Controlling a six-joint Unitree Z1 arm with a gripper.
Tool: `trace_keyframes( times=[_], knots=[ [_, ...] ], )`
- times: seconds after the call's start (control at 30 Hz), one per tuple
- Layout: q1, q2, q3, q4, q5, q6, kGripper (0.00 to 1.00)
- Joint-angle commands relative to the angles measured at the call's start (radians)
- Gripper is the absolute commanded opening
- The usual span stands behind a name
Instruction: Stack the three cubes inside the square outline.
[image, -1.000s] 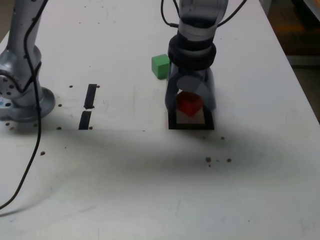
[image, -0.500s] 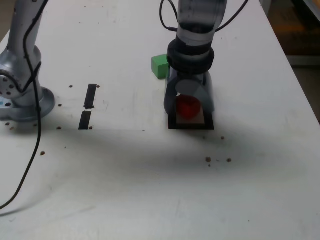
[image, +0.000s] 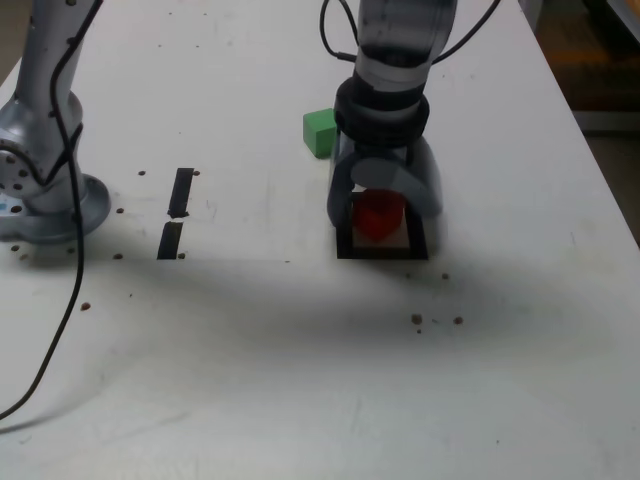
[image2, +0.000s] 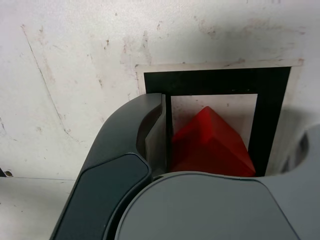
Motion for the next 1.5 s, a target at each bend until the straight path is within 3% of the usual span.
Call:
trace_keyframes(
  times=[0.0, 0.3, 0.4, 0.63, 0.83, 0.93, 1.17, 1.47],
  knots=[
    [0.001, -0.020, -0.010, 0.020, 0.004, -0.004, 0.99],
    [0.079, -0.116, -0.058, 0.188, 0.016, -0.048, 1.00],
    [0.121, -0.145, -0.073, 0.216, 0.000, -0.192, 1.00],
    [0.125, -0.159, -0.184, 0.279, -0.095, -0.587, 0.99],
    [0.151, -0.138, -0.271, 0.378, -0.050, -0.769, 1.00],
    [0.188, -0.111, -0.230, 0.321, -0.060, -0.791, 1.00],
    [0.227, -0.062, -0.084, 0.088, -0.113, -0.811, 1.00],
    [0.284, -0.054, -0.036, 0.015, -0.072, -0.846, 1.00]
  ],
)
